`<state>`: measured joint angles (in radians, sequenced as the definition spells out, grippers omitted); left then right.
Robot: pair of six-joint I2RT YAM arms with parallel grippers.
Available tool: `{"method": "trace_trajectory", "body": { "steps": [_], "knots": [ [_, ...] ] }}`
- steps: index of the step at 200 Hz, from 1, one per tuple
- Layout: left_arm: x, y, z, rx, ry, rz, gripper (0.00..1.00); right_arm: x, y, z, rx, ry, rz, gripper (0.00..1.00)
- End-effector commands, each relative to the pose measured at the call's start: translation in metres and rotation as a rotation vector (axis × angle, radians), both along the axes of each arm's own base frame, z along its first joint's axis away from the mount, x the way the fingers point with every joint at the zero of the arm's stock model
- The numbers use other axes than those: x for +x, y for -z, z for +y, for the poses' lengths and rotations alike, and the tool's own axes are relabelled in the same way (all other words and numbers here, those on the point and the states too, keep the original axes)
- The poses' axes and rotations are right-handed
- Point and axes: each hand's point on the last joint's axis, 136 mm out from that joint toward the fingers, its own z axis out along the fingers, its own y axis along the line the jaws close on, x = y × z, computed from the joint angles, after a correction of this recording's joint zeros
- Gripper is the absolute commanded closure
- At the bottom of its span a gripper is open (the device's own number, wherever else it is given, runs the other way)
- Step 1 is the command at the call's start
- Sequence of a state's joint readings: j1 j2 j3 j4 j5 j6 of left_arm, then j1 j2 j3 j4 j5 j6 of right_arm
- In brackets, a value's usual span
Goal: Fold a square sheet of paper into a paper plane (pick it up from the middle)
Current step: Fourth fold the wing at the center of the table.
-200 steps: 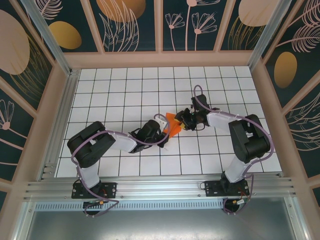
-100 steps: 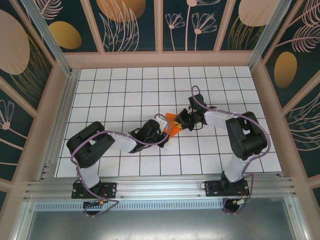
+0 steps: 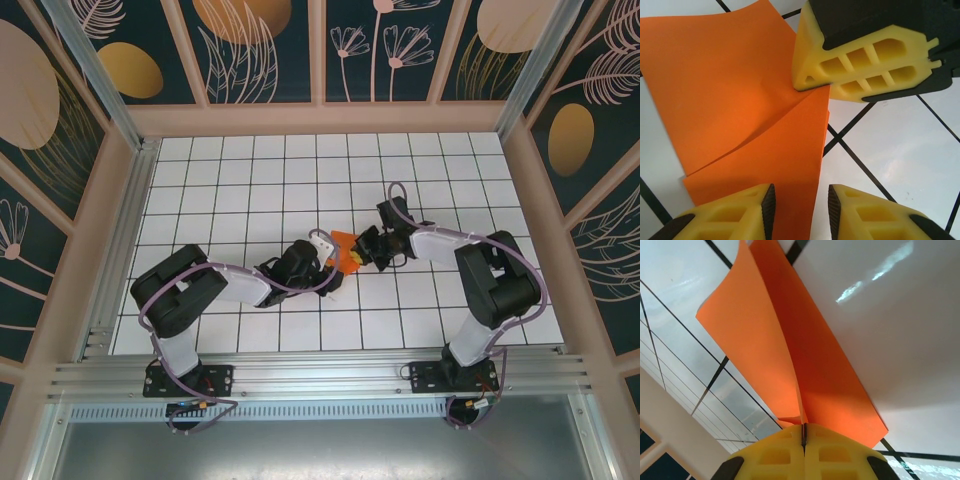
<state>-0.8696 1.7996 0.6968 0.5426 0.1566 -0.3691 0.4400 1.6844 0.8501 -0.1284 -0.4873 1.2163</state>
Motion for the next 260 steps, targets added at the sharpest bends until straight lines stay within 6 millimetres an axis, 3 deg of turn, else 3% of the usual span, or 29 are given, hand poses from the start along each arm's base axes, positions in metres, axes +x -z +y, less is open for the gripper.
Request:
{"method": "trace_trajectory", "body": {
  "steps": [1,119,156,225,260],
  "knots": [
    [0.002,-0.004,-0.008,-0.009,0.028,-0.026,0.66,0.001,-0.011,-0.003,0.003,0.063,-0.009,1.0],
    [-0.012,-0.01,-0.015,-0.027,0.084,-0.054,0.66,-0.001,-0.012,-0.018,-0.039,0.173,-0.007,1.0],
    [-0.014,-0.003,-0.012,-0.001,0.076,-0.043,0.73,-0.002,-0.011,-0.018,-0.039,0.177,-0.001,1.0],
    [-0.018,0.011,-0.004,0.031,0.053,-0.005,0.66,-0.003,-0.012,-0.019,-0.034,0.188,0.003,1.0],
    [-0.016,0.018,-0.002,0.058,0.044,-0.004,0.7,-0.003,-0.013,-0.019,-0.03,0.195,0.004,1.0]
  ]
}}
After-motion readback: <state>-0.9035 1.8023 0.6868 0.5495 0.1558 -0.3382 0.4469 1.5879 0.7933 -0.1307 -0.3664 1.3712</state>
